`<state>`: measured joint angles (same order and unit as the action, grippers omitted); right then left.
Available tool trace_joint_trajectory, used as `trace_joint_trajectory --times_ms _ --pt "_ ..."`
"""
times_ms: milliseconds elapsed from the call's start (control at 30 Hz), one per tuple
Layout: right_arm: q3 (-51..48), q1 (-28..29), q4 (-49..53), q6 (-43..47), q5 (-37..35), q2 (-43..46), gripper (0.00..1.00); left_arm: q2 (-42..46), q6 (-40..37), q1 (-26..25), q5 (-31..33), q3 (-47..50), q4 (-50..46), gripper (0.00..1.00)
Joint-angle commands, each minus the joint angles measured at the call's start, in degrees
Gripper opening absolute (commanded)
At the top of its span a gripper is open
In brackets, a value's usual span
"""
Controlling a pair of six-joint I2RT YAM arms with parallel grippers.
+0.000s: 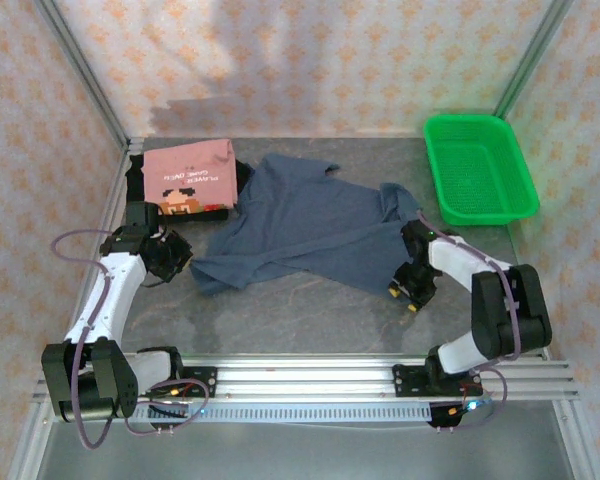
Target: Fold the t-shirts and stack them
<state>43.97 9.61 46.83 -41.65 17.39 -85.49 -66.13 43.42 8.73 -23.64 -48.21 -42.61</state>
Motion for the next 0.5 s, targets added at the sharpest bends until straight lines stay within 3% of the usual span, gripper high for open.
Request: trace_joint_trajectory --times_ms 0,233,467 --pt "-0.1 0.2 -2.5 -0.9 -5.3 -2.7 0.42 1.6 -1.1 0.1 0.0 0.7 -1.3 0.0" --pt "1.7 0.2 -1.9 -2.7 -10.7 -0.3 0.03 3.1 -2.0 0.0 -0.5 0.8 -2.9 0.0" --pt "5.0 0.1 13.5 -0.1 -11.2 13.8 0.0 7.3 -2.3 0.1 -2.4 0.8 -7.6 0.0"
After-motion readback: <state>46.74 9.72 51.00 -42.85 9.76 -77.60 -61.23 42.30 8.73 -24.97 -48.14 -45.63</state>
